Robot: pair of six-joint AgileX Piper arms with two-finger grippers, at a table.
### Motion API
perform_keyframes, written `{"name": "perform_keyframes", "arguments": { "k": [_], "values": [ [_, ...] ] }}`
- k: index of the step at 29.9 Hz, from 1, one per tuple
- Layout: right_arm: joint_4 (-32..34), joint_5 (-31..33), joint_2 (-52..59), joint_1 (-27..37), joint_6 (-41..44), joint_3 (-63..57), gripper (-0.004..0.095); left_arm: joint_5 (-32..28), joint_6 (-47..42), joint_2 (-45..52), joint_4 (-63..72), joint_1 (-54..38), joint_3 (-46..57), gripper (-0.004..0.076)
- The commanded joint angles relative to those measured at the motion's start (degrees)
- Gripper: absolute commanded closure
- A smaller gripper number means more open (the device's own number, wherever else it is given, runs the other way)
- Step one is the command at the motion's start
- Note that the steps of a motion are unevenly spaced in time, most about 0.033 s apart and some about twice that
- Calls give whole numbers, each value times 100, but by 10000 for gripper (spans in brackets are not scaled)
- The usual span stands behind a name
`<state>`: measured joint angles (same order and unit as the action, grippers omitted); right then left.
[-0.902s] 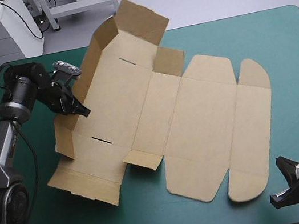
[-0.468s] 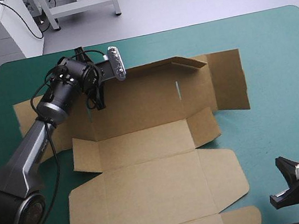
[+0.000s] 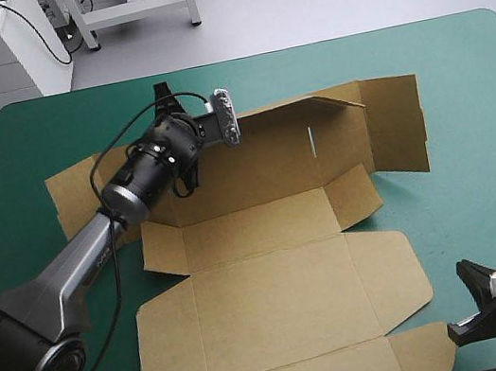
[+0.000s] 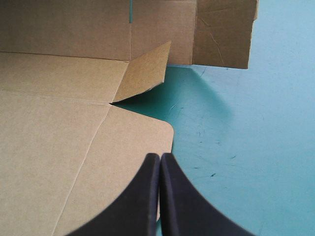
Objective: Fold the box
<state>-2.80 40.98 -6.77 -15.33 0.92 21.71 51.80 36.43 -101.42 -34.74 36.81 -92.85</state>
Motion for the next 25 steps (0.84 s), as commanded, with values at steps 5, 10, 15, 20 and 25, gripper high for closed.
{"name": "perform_keyframes", "arguments": {
  "k": [5,10,15,20,25],
  "values": [
    [-32,-389,-79,19,-92,142,928,-499,-1519,775,-2048,775,943,733],
    [-32,-389,-79,19,-92,142,928,-646,-2525,1216,-3121,1080,1854,733],
    [-32,-389,-79,19,-92,142,928,-528,-3643,1468,-4040,1524,2596,733],
    [-32,-389,-79,19,-55,142,928,-376,-4174,1458,-4257,1761,3067,732],
    [-32,-389,-79,19,-55,142,928,-418,-4769,1458,-4185,1806,3372,732]
  ]
}}
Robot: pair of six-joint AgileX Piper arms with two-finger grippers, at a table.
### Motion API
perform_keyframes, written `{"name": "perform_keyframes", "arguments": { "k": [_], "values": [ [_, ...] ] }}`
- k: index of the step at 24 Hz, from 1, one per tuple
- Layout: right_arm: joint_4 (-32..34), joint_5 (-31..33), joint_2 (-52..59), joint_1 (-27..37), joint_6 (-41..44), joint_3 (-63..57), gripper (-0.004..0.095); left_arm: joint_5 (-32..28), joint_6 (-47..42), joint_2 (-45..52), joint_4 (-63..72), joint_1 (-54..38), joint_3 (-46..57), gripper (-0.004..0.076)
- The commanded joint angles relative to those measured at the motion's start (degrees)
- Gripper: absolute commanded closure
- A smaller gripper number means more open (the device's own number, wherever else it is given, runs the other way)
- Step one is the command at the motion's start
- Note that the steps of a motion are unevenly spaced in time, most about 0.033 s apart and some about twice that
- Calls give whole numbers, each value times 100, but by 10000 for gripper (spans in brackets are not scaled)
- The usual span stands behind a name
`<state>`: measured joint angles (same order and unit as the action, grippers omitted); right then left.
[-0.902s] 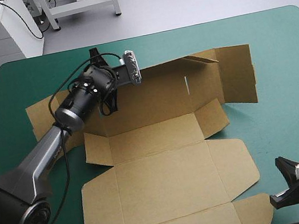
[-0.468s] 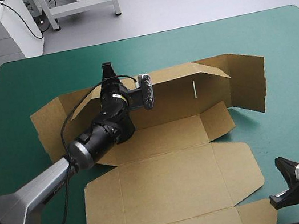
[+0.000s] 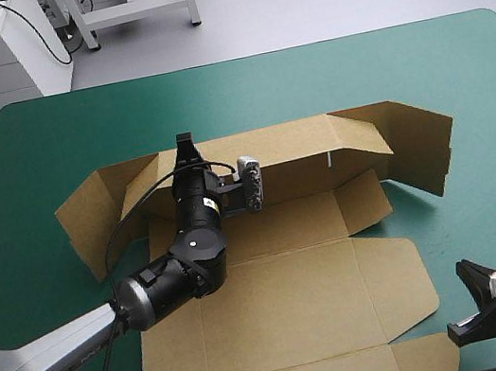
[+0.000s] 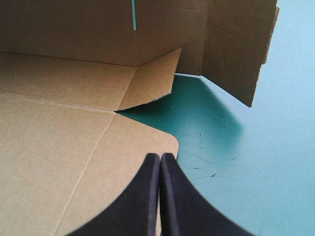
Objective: Fold the box
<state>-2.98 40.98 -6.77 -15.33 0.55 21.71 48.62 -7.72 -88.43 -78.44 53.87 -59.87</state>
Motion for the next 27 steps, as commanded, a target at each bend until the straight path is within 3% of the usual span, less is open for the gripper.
{"name": "perform_keyframes", "arguments": {
  "k": [1,8,13,17,19,27],
  "values": [
    [-14,-389,-79,19,-18,142,928,-96,-444,159,194,110,96,732],
    [-64,-673,-105,19,5,142,928,-150,-459,159,94,218,137,732],
    [-57,-316,-718,19,332,525,926,-150,-459,159,66,232,137,732],
    [-57,-151,-1778,19,301,1520,926,-150,-459,159,53,232,137,732],
    [-57,210,-2850,19,-55,2625,926,-150,-459,159,53,232,137,732],
    [-101,818,-5950,19,90,5735,928,-150,-459,159,-138,232,137,732]
  ]
}}
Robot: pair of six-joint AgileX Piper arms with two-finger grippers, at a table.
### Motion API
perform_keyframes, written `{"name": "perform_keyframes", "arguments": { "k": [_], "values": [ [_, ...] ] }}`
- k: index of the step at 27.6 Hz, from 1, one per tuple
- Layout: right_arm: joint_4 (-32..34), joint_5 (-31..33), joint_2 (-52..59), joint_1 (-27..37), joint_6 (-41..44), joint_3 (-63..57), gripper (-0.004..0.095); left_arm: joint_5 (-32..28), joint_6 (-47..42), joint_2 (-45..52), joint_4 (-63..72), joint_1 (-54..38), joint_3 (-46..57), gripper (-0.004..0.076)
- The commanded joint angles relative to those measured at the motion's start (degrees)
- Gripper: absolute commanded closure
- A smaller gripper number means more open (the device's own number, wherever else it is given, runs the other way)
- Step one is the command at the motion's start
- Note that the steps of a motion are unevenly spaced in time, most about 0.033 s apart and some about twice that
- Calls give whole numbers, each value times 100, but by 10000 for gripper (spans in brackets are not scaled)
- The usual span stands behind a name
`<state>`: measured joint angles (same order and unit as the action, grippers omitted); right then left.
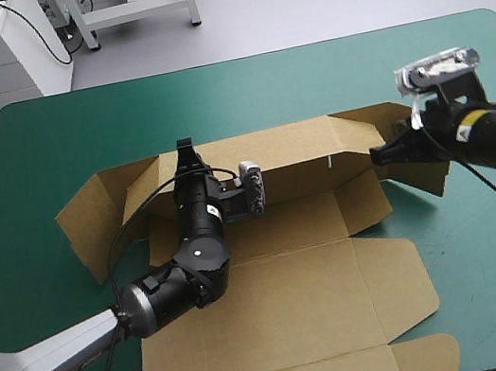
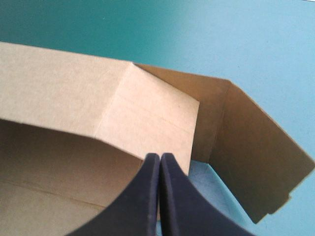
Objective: Fold the box
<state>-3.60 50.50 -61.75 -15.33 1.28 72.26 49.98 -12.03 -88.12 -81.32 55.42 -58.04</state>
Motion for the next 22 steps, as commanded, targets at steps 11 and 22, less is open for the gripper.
{"name": "perform_keyframes", "arguments": {
  "k": [11,22],
  "values": [
    [250,205,-2564,360,232,2513,928,-312,-28,128,150,77,-46,732],
    [-31,1914,-3807,940,70,3196,928,-563,-82,128,150,77,-46,732]
  ]
}}
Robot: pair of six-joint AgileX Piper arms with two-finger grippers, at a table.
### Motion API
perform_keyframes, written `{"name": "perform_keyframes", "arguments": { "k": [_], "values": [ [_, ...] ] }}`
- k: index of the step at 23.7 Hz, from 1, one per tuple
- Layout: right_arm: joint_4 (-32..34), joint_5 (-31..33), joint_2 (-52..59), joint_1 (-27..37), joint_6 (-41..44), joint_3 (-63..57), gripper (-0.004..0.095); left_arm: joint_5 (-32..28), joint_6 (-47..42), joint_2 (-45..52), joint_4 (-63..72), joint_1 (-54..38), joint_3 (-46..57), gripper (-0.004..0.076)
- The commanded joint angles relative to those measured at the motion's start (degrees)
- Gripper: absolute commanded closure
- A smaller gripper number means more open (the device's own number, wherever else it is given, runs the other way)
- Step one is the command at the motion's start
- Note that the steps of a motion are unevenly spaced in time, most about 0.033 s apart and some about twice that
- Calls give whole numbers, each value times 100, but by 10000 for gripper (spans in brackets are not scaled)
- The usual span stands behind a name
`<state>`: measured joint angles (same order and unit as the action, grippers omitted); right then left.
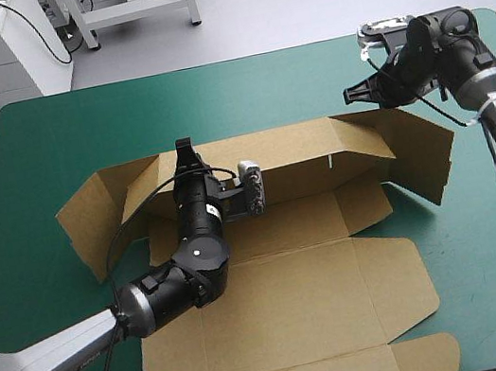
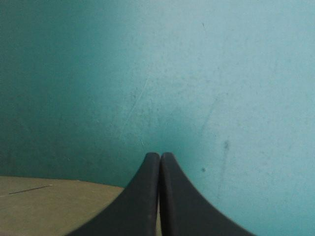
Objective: Fold the box
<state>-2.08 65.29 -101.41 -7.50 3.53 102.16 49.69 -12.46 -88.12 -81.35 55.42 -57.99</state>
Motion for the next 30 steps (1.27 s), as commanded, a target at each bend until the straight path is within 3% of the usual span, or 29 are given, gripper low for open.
{"name": "perform_keyframes", "arguments": {
  "k": [1,4,11,19,30],
  "values": [
    [-289,574,159,206,-257,205,928,-566,-40,128,154,77,-51,732],
    [-837,639,360,245,-526,183,928,-434,-50,128,154,77,-51,732],
    [-1050,639,753,254,-675,-366,928,53,-264,128,-203,77,-51,732],
    [-1318,636,1060,403,-914,-786,928,90,-387,128,-258,66,-51,732],
    [-2618,636,1453,1067,-1516,-786,928,63,-714,128,-275,66,-51,732]
  ]
}}
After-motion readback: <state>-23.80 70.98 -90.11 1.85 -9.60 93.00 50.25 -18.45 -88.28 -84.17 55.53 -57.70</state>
